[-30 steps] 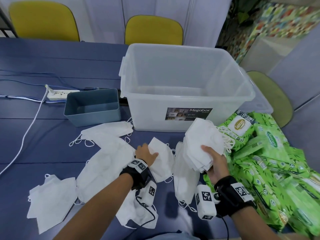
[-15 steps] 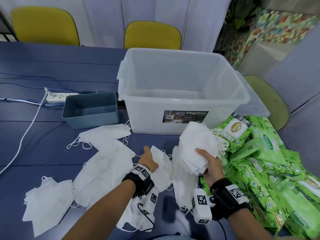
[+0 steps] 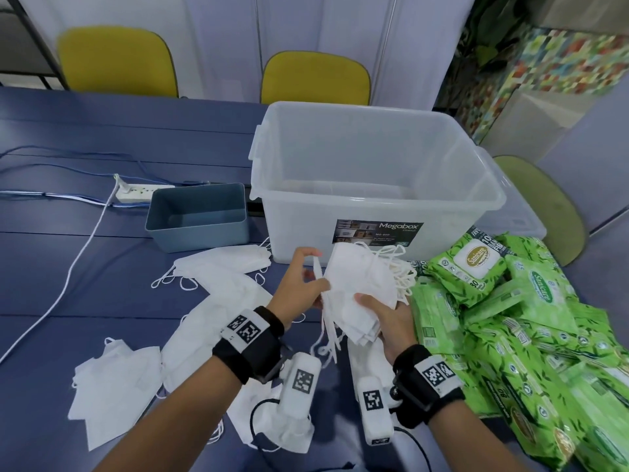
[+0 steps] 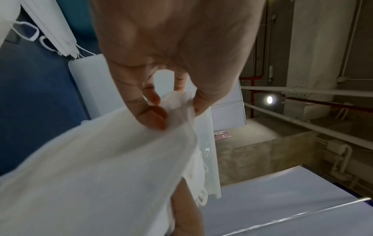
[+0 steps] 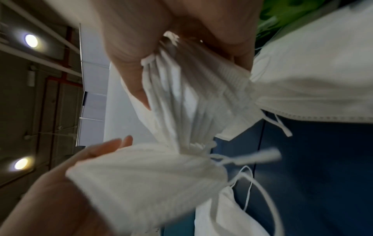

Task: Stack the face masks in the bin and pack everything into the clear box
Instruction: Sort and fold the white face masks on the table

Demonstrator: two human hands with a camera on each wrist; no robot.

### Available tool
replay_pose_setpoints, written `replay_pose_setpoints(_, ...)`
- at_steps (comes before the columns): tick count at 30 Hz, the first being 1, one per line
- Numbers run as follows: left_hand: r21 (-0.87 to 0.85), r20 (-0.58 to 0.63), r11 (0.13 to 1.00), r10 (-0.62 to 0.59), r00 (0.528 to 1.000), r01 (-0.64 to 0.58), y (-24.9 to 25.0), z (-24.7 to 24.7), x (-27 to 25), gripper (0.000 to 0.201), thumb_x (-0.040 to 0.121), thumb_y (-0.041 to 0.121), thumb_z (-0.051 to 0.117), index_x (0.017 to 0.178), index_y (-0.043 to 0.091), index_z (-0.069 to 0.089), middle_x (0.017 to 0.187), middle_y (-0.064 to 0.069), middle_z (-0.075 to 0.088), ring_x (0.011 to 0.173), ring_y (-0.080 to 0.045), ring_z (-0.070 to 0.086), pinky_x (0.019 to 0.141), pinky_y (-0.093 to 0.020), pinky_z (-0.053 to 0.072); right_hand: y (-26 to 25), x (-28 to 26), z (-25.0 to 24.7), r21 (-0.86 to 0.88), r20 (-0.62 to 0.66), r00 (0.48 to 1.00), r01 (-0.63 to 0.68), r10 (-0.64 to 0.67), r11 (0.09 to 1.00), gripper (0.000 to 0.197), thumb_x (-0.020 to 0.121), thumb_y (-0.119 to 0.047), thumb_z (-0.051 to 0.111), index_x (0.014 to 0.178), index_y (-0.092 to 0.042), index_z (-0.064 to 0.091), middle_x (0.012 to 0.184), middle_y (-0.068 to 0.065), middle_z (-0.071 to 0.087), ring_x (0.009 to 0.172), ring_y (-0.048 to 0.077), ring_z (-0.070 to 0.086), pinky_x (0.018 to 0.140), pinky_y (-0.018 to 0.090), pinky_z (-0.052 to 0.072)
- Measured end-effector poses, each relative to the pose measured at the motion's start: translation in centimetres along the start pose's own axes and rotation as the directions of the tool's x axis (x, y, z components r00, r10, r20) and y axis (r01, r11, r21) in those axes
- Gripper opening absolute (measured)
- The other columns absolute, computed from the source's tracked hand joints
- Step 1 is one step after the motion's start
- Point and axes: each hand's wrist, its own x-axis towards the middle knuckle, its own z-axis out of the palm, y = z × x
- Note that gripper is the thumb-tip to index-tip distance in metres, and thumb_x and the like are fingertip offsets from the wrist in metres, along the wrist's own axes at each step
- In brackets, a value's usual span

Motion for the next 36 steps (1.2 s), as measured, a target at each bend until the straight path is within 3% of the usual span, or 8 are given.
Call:
replay_pose_setpoints(5,-0.161,0.114,0.979,-0.108,0.988,0.125,0.8,-0.1,-0.3,0.024,0.091,0.000,0.047,0.107,0.017,0.045,0.089,-0.008,0.052,0.061,-0.022,0.056,0.072,-0.036,0.055,0.2,-0.6,0.6,-0.036,0.024,0.998,-0.059,0.060,0.998,0.064,0.049,-0.026,0.089,0.107,-0.011,0.068,0.100,0.001,0.075,0.094,0.020,0.070,0.093,0.050,0.052)
replay_pose_setpoints(8,0.197,0.147,0.980,-0.021,0.989,-0.008,0.7,-0.9,-0.2,0.045,0.084,-0.005,0.054,0.119,0.022,0.046,0.105,-0.009,0.041,0.071,-0.016,0.056,0.065,-0.021,0.054,0.1,-1.0,0.6,-0.020,0.065,0.987,-0.149,0.150,0.989,0.073,0.044,-0.026,0.089,0.110,-0.004,0.066,0.102,0.012,0.073,0.099,0.033,0.068,0.094,0.056,0.049)
replay_pose_setpoints(11,0.606,0.321,0.758,0.046,0.946,-0.242,0.7,-1.5,0.0,0.065,0.077,0.002,0.067,0.131,0.029,0.042,0.112,-0.001,0.030,0.076,-0.013,0.054,0.069,-0.018,0.051,0.0,-1.1,0.9,-0.026,0.096,0.972,-0.215,0.216,0.976,0.087,0.039,-0.030,0.091,0.117,-0.005,0.062,0.106,0.015,0.071,0.103,0.039,0.066,0.094,0.061,0.046)
replay_pose_setpoints(19,0.829,0.444,0.286,0.187,0.876,-0.481,1.3,-2.7,0.9,0.057,0.064,0.045,0.080,0.110,0.030,0.051,0.117,0.007,0.033,0.102,-0.010,0.026,0.087,-0.029,0.029,0.3,-0.9,1.0,-0.013,0.202,0.949,-0.243,0.241,0.970,0.083,0.045,-0.020,0.089,0.119,0.002,0.060,0.107,0.019,0.071,0.098,0.034,0.068,0.084,0.051,0.055)
replay_pose_setpoints(24,0.698,0.375,0.580,0.204,0.904,-0.420,1.6,-4.2,1.4,0.030,0.073,0.031,0.079,0.086,0.024,0.053,0.091,0.010,0.059,0.091,-0.013,0.055,0.083,-0.030,0.042,0.3,-0.3,0.4,0.025,0.241,0.941,-0.250,0.237,0.968,0.081,0.044,-0.023,0.088,0.116,0.002,0.063,0.111,0.019,0.069,0.102,0.034,0.067,0.081,0.047,0.056)
replay_pose_setpoints(27,0.660,0.252,0.664,0.244,0.937,-0.350,1.4,-5.1,1.7,0.019,0.079,0.027,0.074,0.091,0.023,0.059,0.092,0.010,0.064,0.089,-0.011,0.057,0.078,-0.022,0.042,0.0,0.2,0.0,0.057,0.213,0.946,-0.261,0.244,0.964,0.085,0.042,-0.024,0.092,0.118,0.000,0.064,0.116,0.020,0.067,0.106,0.037,0.065,0.085,0.051,0.054)
replay_pose_setpoints(32,0.464,0.028,0.855,0.246,0.969,-0.230,0.5,-5.1,1.9,0.019,0.088,0.015,0.065,0.106,0.011,0.064,0.100,0.004,0.064,0.096,-0.012,0.057,0.083,-0.016,0.042,0.3,1.0,-0.6,0.116,0.115,0.961,-0.264,0.251,0.958,0.109,0.036,-0.035,0.093,0.131,-0.002,0.051,0.119,0.024,0.061,0.080,0.031,0.065,0.052,0.035,0.052)
replay_pose_setpoints(36,0.234,-0.096,0.966,0.140,0.985,-0.115,0.2,-4.2,1.7,0.015,0.090,0.009,0.062,0.104,0.006,0.058,0.094,-0.002,0.064,0.082,-0.012,0.058,0.070,-0.012,0.046,0.4,1.3,-0.7,0.127,0.138,0.969,-0.223,0.205,0.966,0.106,0.031,-0.037,0.094,0.126,-0.007,0.058,0.119,0.014,0.066,0.103,0.029,0.064,0.063,0.035,0.056)
